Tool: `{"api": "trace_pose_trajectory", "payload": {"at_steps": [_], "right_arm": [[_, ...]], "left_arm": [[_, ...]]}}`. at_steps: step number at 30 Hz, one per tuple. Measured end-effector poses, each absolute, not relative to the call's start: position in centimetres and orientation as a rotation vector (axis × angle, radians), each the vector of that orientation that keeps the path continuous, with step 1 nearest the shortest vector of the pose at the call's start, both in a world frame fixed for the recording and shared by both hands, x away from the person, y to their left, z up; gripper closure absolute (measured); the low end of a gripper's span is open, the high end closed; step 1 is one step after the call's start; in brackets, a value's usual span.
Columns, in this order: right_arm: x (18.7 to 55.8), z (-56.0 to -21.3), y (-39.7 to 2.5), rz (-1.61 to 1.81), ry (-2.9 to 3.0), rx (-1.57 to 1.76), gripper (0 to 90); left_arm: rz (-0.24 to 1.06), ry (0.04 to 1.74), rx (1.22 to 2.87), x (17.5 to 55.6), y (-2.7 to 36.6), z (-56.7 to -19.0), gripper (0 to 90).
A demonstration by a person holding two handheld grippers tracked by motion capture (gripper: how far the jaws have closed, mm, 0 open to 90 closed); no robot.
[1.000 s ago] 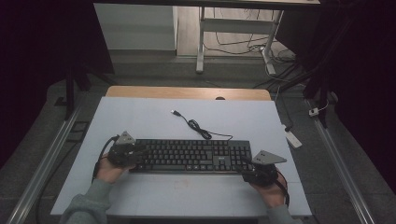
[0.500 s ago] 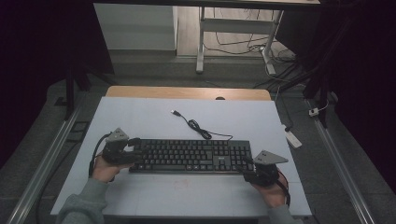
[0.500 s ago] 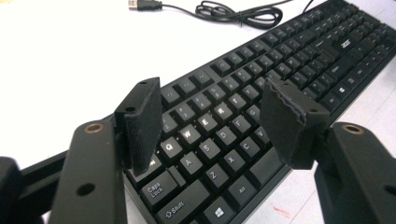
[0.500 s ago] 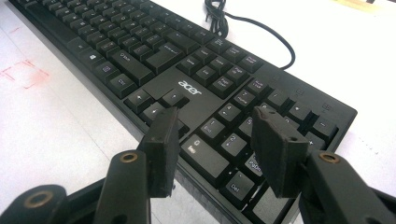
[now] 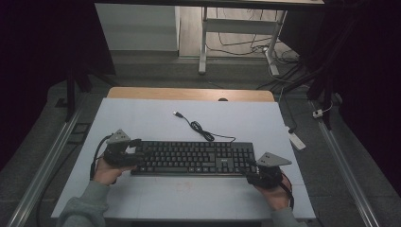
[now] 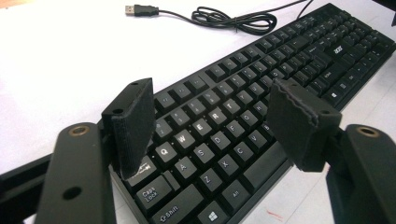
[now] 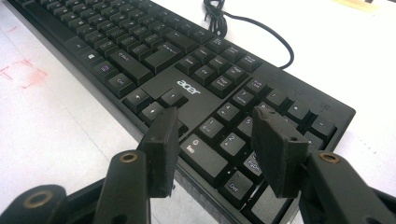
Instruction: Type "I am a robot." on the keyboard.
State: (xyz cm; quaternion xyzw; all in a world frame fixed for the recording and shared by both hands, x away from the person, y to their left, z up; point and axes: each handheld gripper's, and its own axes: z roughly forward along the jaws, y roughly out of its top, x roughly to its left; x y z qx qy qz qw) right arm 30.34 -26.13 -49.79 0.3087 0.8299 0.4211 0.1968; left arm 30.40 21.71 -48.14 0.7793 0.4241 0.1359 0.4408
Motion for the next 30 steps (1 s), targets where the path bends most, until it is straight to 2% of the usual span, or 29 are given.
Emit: {"api": "trace_pose_trajectory", "payload": {"at_steps": [15,23,30], "right_arm": [[30.3,-49.8,-26.2,1.167,2.321,0.868,51.1],[30.3,-49.8,-26.1,1.167,2.318,0.868,51.1],[30.3,-49.8,-26.1,1.164,2.317,0.870,51.1]], "left_arm": [[0.307,0.962,2.011,29.8,19.2,-48.1,33.9],[0.298,0.897,2.075,29.5,17.9,-48.2,45.5],[0.291,0.868,2.102,29.4,17.2,-48.4,60.4]]}}
